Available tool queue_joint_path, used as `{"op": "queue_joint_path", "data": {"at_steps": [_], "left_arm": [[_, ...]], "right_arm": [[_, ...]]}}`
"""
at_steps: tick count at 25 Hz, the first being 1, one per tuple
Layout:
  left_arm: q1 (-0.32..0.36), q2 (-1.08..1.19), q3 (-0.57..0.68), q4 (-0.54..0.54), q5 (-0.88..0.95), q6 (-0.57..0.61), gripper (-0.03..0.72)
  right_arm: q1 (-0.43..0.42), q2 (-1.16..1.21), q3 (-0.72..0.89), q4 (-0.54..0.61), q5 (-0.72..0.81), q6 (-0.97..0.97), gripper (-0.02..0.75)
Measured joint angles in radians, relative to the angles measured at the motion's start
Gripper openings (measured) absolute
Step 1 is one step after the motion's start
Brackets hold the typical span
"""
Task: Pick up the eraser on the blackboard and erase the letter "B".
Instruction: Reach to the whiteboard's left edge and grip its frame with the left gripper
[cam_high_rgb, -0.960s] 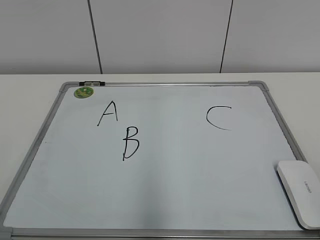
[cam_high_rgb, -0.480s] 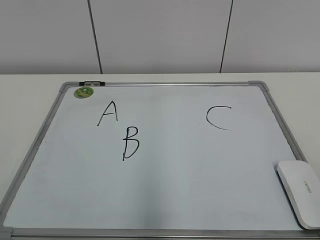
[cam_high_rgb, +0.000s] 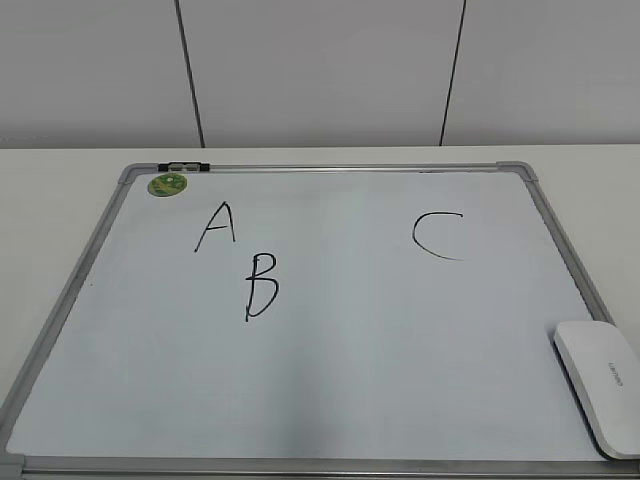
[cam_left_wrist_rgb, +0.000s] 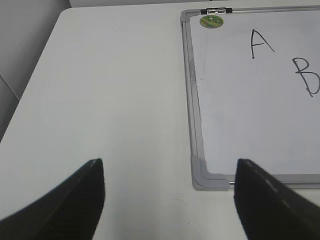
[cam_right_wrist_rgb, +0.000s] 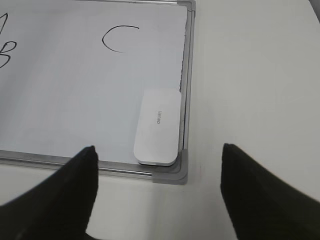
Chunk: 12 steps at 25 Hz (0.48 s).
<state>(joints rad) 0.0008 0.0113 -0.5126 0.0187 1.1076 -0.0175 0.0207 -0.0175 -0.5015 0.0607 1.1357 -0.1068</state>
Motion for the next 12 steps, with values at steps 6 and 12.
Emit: {"op": "queue_joint_path", "data": {"at_steps": [6,12], "left_arm": [[0.0,0.048,-0.046,0.005,-0.002,0.0,0.59],[0.0,0.284,-0.102,-0.038,-0.124,0.0,0.59]], "right_arm": [[0.0,0.0,0.0,0.0,0.0,0.0,0.587],[0.0,0.0,0.0,0.0,0.002,0.0,0.587]]}}
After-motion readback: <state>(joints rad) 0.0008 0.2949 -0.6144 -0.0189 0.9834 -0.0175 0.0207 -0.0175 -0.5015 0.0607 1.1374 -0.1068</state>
